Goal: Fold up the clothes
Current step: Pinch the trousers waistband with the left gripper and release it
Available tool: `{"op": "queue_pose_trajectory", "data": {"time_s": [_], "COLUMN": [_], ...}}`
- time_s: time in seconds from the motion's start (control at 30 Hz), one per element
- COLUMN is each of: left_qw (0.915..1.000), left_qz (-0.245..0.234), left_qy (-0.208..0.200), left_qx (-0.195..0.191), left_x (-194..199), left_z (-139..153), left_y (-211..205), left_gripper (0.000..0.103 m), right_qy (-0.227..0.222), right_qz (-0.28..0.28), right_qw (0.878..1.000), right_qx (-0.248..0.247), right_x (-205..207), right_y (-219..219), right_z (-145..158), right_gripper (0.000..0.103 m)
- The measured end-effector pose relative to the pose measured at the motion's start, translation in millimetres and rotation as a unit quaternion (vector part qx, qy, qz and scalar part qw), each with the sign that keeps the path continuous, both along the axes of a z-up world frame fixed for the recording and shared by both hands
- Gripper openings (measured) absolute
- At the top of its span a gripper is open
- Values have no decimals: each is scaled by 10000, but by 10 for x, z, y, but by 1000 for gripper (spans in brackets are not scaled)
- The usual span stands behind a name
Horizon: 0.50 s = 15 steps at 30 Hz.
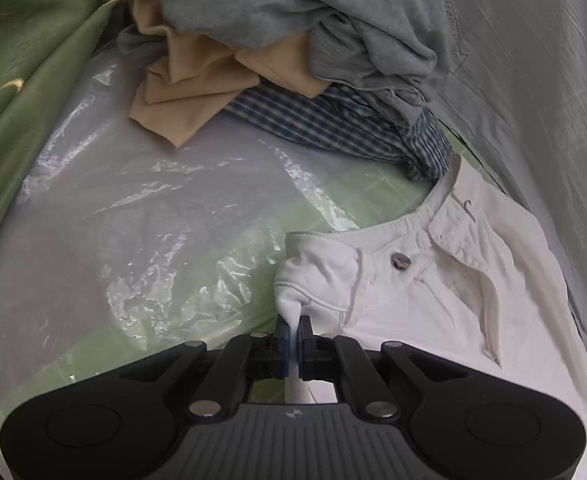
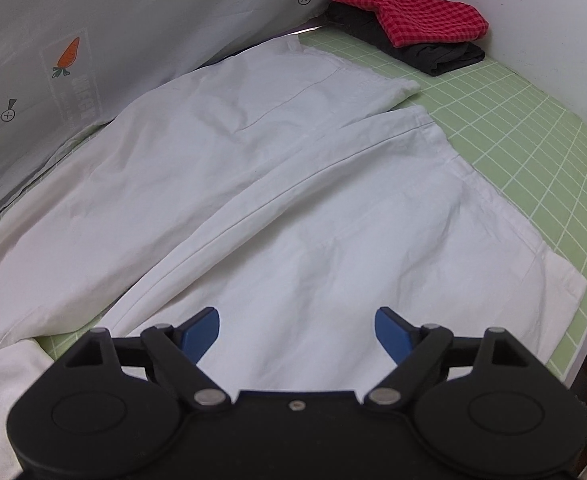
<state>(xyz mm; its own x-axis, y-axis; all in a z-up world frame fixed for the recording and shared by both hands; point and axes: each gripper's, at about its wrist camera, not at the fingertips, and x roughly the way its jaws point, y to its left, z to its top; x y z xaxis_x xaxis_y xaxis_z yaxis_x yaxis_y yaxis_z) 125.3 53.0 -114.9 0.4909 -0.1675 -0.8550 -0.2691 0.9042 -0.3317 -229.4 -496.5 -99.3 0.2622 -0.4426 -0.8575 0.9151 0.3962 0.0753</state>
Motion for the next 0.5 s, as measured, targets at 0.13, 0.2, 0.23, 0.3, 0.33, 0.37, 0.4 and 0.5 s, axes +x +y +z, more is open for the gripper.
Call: {"op": "queue_pose_trajectory", "data": {"time_s": [0.13, 0.2, 0.23, 0.3, 0.33, 0.37, 0.4, 0.5], "left_qw": [9992, 9985, 9983, 9975, 9969, 9965, 9961, 9937], "left_qz": [396, 496, 509, 520, 504, 444, 334, 41], "left_qy": [24, -47, -173, -423, -547, -644, -724, -976], "left_qx": [55, 218, 214, 220, 244, 292, 367, 543], "left_x": [-198, -363, -472, -697, -819, -937, -1055, -1379], "left_z": [-5, 109, 185, 340, 424, 504, 577, 716], "left_y": [129, 73, 42, -41, -111, -198, -315, -689], "left_gripper": [13, 28, 38, 67, 68, 69, 72, 79], "right_qy": [-69, -87, -122, -210, -248, -268, -288, -340], "right_qz": [338, 508, 571, 624, 638, 649, 659, 693], "right_qw": [9994, 9986, 9982, 9977, 9975, 9974, 9972, 9966], "right_qx": [-92, -152, -159, -148, -150, -174, -198, -292], "right_x": [30, -7, -45, -152, -208, -264, -320, -487], "right_y": [-64, -155, -214, -360, -443, -539, -636, -932], "right_z": [10, -1, -16, -53, -74, -94, -114, -176], "right_gripper": [86, 86, 86, 86, 86, 86, 86, 87]}}
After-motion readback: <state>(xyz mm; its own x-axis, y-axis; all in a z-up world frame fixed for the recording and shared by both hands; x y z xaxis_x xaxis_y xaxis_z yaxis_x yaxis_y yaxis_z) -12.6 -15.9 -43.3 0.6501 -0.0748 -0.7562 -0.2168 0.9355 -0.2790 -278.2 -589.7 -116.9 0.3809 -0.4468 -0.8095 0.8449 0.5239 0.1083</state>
